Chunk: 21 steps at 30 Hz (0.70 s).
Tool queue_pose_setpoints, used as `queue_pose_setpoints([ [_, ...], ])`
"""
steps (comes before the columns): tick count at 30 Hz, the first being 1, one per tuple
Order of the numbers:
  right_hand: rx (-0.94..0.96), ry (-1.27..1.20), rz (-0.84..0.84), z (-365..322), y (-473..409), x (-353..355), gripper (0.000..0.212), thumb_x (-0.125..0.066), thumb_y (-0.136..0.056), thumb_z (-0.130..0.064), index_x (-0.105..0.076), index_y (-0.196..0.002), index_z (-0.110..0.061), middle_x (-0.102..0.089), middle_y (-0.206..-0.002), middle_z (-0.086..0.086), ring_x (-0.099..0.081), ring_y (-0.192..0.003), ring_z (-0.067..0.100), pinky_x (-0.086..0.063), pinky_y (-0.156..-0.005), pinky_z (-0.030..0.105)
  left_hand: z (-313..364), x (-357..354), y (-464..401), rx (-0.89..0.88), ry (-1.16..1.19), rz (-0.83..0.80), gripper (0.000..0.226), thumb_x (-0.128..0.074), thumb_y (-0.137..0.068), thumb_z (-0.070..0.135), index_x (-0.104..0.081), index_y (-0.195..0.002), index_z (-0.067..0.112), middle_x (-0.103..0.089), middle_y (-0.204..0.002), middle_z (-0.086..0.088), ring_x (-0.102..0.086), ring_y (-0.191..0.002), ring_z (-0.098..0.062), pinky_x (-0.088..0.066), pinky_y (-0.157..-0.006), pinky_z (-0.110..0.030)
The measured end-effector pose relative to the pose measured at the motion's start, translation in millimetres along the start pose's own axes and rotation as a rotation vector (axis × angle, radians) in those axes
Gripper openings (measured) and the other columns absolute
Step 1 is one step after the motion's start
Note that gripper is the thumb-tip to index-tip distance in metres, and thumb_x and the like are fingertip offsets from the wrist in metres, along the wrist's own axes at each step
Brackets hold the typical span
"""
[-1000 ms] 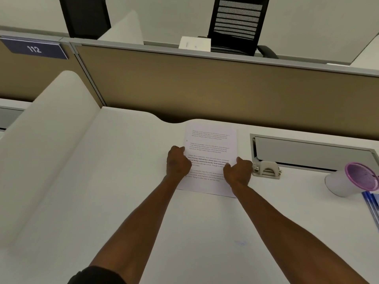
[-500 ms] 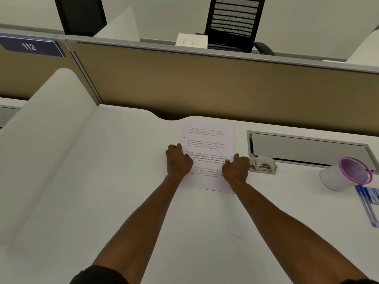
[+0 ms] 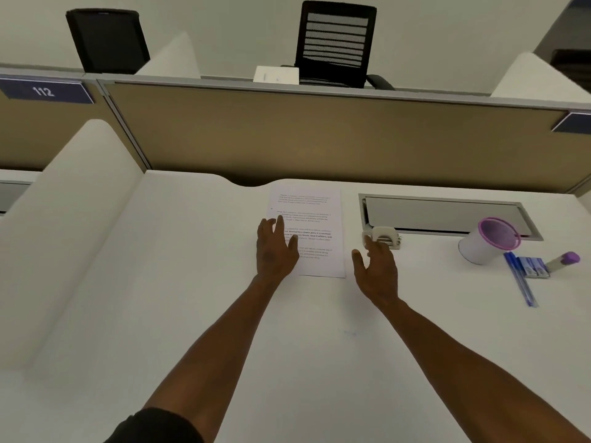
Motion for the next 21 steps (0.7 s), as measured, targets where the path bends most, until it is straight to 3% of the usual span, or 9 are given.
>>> queue_pose_setpoints([
  [3,0.074,0.143,-0.043,8,15,20,0.052,-0.056,-0.095,-0.032,-0.046,-0.14,-0.009,-0.052,-0.138,0.015,-0.049,-0.123,0.033,-0.045,-0.1,0.046,8,2,20,-0.054,-0.038,-0.02,0.065,-0.057,-0.098,0.033,-0.033,-0.152,0.009,-0.034,-0.157,-0.014,-0.02,-0.15,-0.03,-0.033,-0.119,-0.044],
  [7,0.062,0.186,-0.057,22,34,42,0.05,-0.054,-0.095,-0.032,-0.045,-0.14,-0.01,-0.052,-0.133,0.014,-0.049,-0.121,0.032,-0.045,-0.097,0.044,15,-1,57,-0.134,-0.029,-0.001,0.06,-0.059,-0.097,0.028,-0.04,-0.149,0.006,-0.04,-0.152,-0.016,-0.026,-0.148,-0.031,-0.036,-0.116,-0.046],
  [14,0.106,0.169,-0.106,59,79,62,0.036,-0.051,-0.095,-0.014,-0.057,-0.13,-0.009,-0.058,-0.127,0.009,-0.053,-0.119,0.027,-0.043,-0.1,0.036,7,-25,134,-0.194,-0.029,-0.018,0.051,-0.052,-0.101,0.026,-0.045,-0.148,0.009,-0.043,-0.154,-0.009,-0.025,-0.151,-0.024,-0.029,-0.12,-0.039],
  [17,0.112,0.194,-0.192,75,95,62,0.038,-0.049,-0.096,-0.014,-0.055,-0.133,-0.008,-0.054,-0.136,0.009,-0.047,-0.129,0.027,-0.038,-0.107,0.034,2,-39,165,-0.205,-0.099,-0.068,0.053,-0.047,-0.103,0.03,-0.04,-0.151,0.01,-0.033,-0.16,-0.008,-0.018,-0.153,-0.022,-0.017,-0.125,-0.034],
  [21,0.116,0.305,-0.398,86,112,50,0.054,-0.039,-0.102,-0.027,-0.026,-0.151,-0.009,-0.018,-0.161,0.011,-0.013,-0.149,0.025,-0.015,-0.121,0.04,-10,-57,195,-0.217,-0.302,-0.193,0.061,-0.031,-0.106,0.04,-0.015,-0.159,0.014,-0.002,-0.167,-0.006,0.006,-0.155,-0.022,0.006,-0.125,-0.034],
])
Point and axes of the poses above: each hand's wrist, its own y-axis away from the middle knuckle, its own x-axis out of the back of the hand, z = x × y, the point moved 2 cm from there along -y, towards the middle knuckle
